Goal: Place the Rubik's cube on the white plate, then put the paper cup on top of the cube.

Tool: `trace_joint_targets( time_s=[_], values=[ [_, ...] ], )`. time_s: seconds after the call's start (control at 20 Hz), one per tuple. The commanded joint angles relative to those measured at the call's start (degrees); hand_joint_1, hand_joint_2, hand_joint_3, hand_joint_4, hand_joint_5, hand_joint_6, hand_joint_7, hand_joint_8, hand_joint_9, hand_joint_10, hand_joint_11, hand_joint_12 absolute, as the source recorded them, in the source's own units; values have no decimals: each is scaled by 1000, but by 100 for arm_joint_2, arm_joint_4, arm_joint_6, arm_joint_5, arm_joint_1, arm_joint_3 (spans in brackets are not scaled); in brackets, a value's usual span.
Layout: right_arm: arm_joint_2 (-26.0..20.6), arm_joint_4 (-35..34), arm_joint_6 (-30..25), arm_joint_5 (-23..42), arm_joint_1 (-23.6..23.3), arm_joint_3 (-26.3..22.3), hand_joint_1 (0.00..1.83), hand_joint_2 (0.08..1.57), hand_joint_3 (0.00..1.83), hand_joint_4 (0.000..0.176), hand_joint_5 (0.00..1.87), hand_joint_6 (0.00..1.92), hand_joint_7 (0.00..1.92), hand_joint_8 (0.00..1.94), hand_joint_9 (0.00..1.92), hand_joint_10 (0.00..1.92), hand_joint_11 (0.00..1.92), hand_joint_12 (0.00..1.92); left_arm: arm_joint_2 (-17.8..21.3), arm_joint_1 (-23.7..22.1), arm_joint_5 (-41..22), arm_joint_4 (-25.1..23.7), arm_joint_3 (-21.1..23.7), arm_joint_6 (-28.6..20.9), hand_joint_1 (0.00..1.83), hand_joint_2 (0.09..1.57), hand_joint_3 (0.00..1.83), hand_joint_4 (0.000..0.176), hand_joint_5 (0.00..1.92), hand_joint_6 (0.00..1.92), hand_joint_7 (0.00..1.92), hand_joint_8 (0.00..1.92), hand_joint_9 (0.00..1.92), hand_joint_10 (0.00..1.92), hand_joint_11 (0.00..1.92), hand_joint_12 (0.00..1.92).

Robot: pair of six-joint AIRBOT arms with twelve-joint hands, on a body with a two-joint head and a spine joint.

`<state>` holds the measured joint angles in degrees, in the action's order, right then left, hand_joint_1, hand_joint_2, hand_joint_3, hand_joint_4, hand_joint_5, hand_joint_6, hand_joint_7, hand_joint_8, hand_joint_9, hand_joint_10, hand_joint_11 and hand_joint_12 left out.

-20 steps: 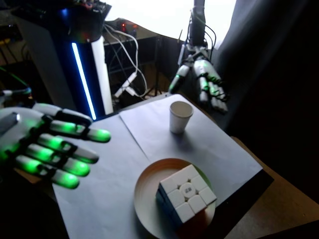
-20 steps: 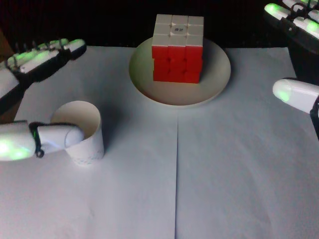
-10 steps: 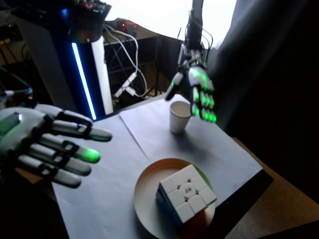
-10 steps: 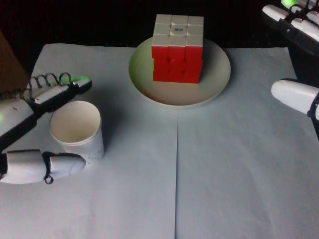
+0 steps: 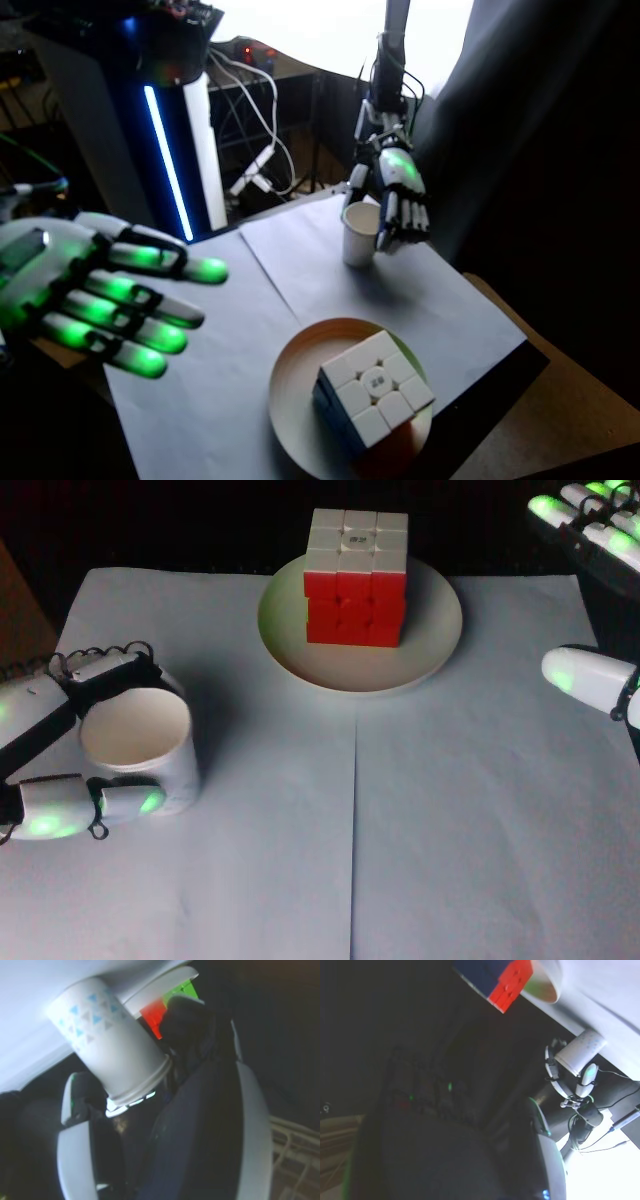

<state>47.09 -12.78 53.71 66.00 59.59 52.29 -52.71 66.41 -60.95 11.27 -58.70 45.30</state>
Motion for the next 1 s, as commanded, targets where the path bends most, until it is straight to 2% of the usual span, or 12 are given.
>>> trace_joint_targets(
  time_s=[0.0, 0.1, 0.25, 0.3, 0.35, 0.4, 0.45, 0.55, 0.7, 0.85, 0.9, 0.95],
  values=[
    [13, 6, -23, 716, -16, 26, 195, 1285, 0, 68, 0, 0, 0, 0, 0, 0, 0, 0, 13, -73, -829, -62, -4, -59, 795, 1168, 0, 72, 141, 1116, 194, 1157, 107, 1376, 0, 1744],
    [22, 0, -23, 716, -5, 26, 187, 1307, 9, 69, 0, 0, 0, 0, 0, 0, 0, 0, 115, -141, -996, -196, 83, -62, 809, 1180, 2, 9, 245, 990, 286, 988, 202, 1254, 50, 1682],
    [38, -3, -23, 716, -2, 26, 181, 1380, 38, 45, 0, 0, 0, 0, 0, 0, 0, 0, 233, -221, -1220, -346, 177, -62, 981, 1177, 0, 51, 241, 1171, 216, 1377, 233, 1668, 229, 1916],
    [49, -6, -23, 716, -2, 29, 144, 1407, 30, 29, 0, 0, 0, 0, 0, 0, 0, 0, 295, -296, -1311, -436, 205, -62, 1005, 1171, 0, 10, 237, 1278, 232, 1462, 294, 1742, 347, 1921],
    [52, -6, -23, 716, -2, 30, 158, 1374, 12, 45, 0, 0, 0, 0, 0, 0, 0, 0, 309, -326, -1320, -462, 207, -62, 1029, 1181, 1, 0, 238, 1262, 268, 1262, 284, 1496, 248, 1798],
    [57, -8, -23, 716, -2, 33, 150, 1333, 0, 72, 0, 0, 0, 0, 0, 0, 0, 0, 335, -411, -1300, -515, 203, -61, 1066, 1322, 2, 11, 459, 1605, 526, 1512, 341, 1433, 288, 1724],
    [59, -11, -23, 716, -2, 34, 167, 1327, 0, 76, 0, 0, 0, 0, 0, 0, 0, 0, 350, -512, -1247, -569, 180, -60, 1042, 1376, 1, 22, 482, 1740, 549, 1614, 328, 1463, 276, 1749],
    [69, -11, -23, 716, -2, 41, 145, 1414, 25, 32, 0, 0, 0, 0, 0, 0, 0, 0, 354, -682, -1137, -636, 118, -59, 1272, 1286, 0, 8, 280, 1394, 636, 1553, 368, 1725, 330, 1921],
    [96, -24, -23, 717, -2, 56, 130, 1355, 0, 87, 0, 0, 0, 0, 0, 0, 0, 0, 332, -1070, -859, -775, -36, -58, 1026, 1401, 2, 10, 451, 1694, 535, 1775, 300, 1806, 310, 1921],
    [119, -26, -24, 717, -2, 67, 144, 1404, 12, 40, 0, 0, 0, 0, 0, 0, 0, 0, 266, -1326, -713, -792, -211, -58, 1052, 1384, 0, 0, 471, 1608, 571, 1775, 337, 1834, 367, 1921],
    [121, -28, -24, 717, -2, 68, 159, 1361, 0, 94, 0, 0, 0, 0, 0, 0, 0, 0, 222, -1476, -617, -792, -298, -58, 1046, 1392, 1, 0, 456, 1624, 561, 1799, 326, 1868, 391, 1921],
    [121, -29, -24, 717, -2, 67, 159, 1357, 0, 105, 0, 0, 0, 0, 0, 0, 0, 0, 171, -1632, -503, -811, -389, -59, 1043, 1392, 0, 0, 464, 1617, 553, 1808, 294, 1893, 363, 1921]
  ],
)
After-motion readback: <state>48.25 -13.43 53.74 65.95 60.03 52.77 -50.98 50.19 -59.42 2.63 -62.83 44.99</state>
